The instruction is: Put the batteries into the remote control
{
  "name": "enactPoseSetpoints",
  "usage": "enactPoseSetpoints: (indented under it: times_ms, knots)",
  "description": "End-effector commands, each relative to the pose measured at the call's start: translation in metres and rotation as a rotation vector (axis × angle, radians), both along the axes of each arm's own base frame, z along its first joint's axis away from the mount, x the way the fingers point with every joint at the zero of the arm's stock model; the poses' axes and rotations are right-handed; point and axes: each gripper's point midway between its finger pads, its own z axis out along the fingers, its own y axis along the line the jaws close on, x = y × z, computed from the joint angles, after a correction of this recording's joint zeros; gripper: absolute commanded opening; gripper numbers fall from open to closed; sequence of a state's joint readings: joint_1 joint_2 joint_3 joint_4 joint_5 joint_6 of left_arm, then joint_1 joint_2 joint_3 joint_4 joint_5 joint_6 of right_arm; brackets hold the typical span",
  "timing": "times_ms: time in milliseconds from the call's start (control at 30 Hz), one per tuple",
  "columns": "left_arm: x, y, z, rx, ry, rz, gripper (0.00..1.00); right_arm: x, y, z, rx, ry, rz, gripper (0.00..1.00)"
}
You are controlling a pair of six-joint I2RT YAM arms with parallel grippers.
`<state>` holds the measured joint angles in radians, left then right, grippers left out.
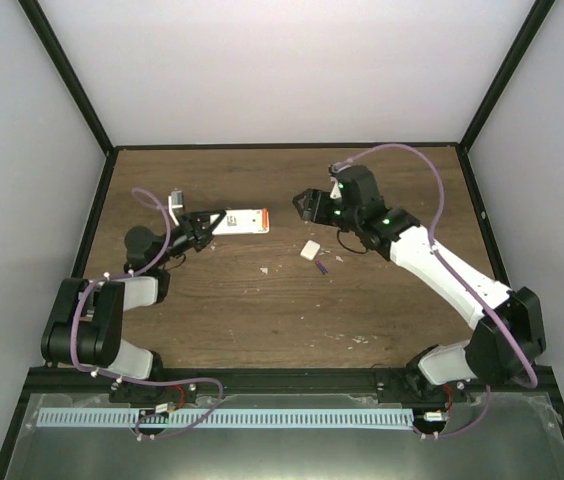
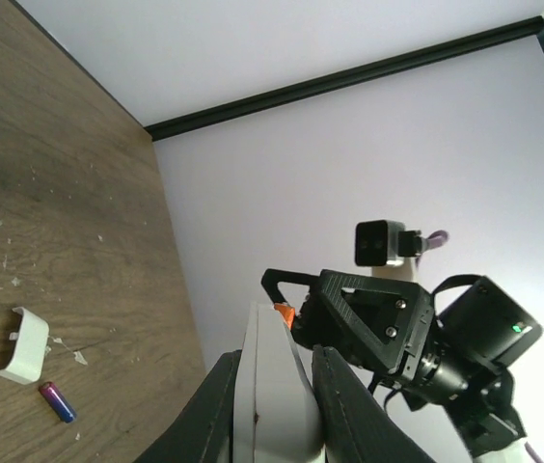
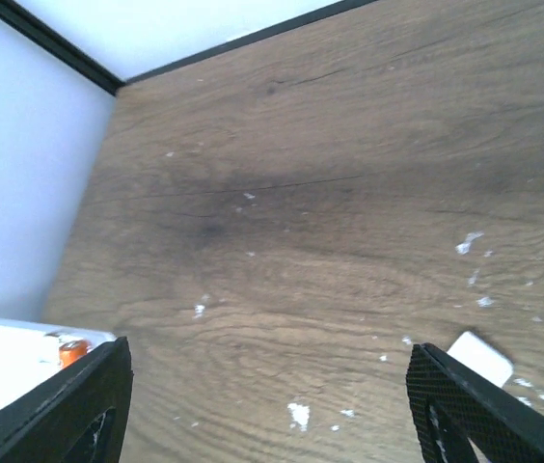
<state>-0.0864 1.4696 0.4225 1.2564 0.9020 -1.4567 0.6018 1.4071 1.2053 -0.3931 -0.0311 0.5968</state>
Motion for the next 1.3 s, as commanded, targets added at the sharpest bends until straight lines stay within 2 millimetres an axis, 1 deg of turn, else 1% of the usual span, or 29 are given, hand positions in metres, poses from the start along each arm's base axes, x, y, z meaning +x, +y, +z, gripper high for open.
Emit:
enactPoseSetpoints:
  times_ms: [0, 33, 100, 367, 500, 600, 867, 1167, 1267]
  knots:
    - [-0.005, 0.002, 0.013, -0.026, -0.054, 0.0, 0.0, -0.014, 0.02, 0.049, 0.382, -0.014, 0.119, 0.75]
    - [-0.006, 0.003, 0.013, -0.024, -0.054, 0.001, 0.0, -0.017, 0.021, 0.053, 0.427, -0.006, 0.129, 0.76]
    - [-0.008, 0.002, 0.012, -0.021, -0.051, -0.007, 0.0, -0.022, 0.025, 0.054, 0.466, 0.028, 0.164, 0.77]
    - [-0.016, 0.004, 0.019, -0.066, -0.042, -0.004, 0.0, -0.031, 0.042, 0.044, 0.611, 0.134, 0.227, 0.79]
    - [-0.019, 0.004, 0.026, -0.078, -0.049, -0.012, 0.0, -0.028, 0.045, 0.03, 0.592, 0.171, 0.227, 0.8]
    - [-0.021, 0.003, 0.03, -0.094, -0.047, -0.021, 0.0, -0.025, 0.049, 0.026, 0.596, 0.171, 0.245, 0.8]
    - [-0.024, 0.002, 0.032, -0.113, -0.05, -0.026, 0.0, -0.021, 0.066, 0.034, 0.688, 0.184, 0.325, 0.8]
    - [-0.023, -0.003, 0.031, -0.137, -0.055, -0.043, 0.0, -0.021, 0.074, 0.029, 0.716, 0.229, 0.357, 0.8]
    - [-0.023, -0.003, 0.03, -0.135, -0.058, -0.044, 0.0, -0.023, 0.075, 0.032, 0.732, 0.221, 0.368, 0.79]
